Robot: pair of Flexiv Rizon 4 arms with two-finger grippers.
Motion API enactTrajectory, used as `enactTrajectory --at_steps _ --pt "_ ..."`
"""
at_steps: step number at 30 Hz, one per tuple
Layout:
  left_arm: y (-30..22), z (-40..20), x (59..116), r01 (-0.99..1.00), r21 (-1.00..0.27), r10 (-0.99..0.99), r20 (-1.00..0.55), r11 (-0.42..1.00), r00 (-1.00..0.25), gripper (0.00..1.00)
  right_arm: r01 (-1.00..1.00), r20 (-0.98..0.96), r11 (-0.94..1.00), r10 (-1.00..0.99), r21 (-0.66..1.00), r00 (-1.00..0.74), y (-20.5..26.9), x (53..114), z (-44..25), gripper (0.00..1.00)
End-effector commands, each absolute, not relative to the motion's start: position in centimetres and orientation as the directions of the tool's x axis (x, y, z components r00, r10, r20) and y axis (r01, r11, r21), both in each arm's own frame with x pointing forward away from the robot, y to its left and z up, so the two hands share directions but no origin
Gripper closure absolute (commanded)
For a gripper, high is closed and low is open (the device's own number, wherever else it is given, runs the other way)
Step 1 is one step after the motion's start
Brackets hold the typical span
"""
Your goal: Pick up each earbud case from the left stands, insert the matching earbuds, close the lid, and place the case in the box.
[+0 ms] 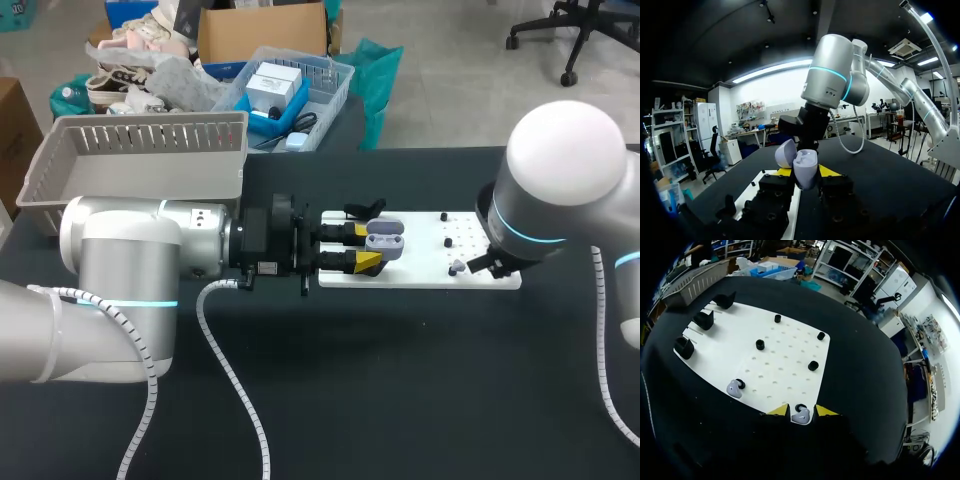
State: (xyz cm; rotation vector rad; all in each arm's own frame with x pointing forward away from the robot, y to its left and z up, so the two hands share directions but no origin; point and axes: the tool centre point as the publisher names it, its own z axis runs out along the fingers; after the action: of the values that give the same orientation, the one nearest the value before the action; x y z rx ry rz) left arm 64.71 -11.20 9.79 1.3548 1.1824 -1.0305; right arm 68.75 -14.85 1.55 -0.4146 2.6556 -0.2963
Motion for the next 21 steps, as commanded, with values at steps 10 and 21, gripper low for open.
enactTrajectory --at_steps 10,21 --pt "-11.3 9.8 64.7 0.988 0.154 0.118 -0.981 0.002 0.152 1.00 -0.233 -0.385 0.931 -0.332 -0.282 -0.861 -14.9 68.7 1.8 1.00" --pt "-11.3 9.8 64.7 0.988 0.154 0.118 -0.981 0.002 0.152 1.00 -0.289 -0.412 0.922 -0.376 -0.257 -0.830 -13.7 67.2 8.0 1.00"
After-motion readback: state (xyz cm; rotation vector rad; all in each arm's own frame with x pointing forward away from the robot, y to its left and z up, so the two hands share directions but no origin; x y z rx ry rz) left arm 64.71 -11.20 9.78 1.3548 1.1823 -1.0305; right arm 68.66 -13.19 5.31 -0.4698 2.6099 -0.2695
